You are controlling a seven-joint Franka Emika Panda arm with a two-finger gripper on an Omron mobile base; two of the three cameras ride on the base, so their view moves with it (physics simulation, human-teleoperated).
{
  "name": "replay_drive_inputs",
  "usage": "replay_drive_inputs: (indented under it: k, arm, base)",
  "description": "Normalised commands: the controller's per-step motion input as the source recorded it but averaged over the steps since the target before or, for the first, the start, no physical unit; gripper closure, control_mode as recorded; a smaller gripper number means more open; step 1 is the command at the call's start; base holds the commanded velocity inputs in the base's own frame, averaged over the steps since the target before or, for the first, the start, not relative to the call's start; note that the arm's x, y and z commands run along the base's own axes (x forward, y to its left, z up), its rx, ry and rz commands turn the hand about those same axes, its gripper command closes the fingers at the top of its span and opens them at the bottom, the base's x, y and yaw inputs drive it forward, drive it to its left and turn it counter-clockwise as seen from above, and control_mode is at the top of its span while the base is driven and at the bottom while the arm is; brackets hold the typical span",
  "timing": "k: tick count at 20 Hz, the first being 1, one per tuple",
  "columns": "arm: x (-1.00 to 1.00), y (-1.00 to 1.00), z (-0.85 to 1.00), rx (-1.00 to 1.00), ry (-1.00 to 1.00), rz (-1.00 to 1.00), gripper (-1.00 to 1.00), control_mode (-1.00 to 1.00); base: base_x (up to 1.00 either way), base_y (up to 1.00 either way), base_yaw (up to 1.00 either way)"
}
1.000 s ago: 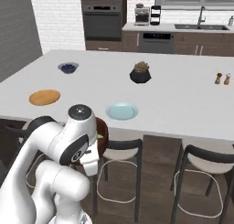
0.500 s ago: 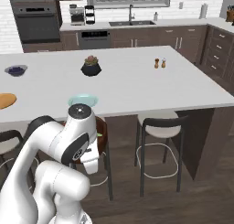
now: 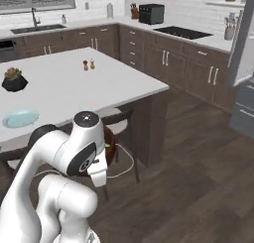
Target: Pick the chicken drumstick and corn from their plates and place them in the bowl. Then put the bowl in the fridge.
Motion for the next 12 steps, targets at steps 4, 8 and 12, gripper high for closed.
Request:
replay_drive_inputs:
  k: [4,8,12]
  arm:
    - [0.00,0.00,0.00,0.00,0.00,0.00,1.00,1.00]
    - [0.00,0.00,0.00,0.00,0.00,0.00,1.00,1.00]
    - [0.00,0.00,0.00,0.00,0.00,0.00,1.00,1.00]
  base:
    - [0.44,0.00,-0.78]
    - [0.82,0.00,-0.63]
    - [1.00,0.00,-0.40]
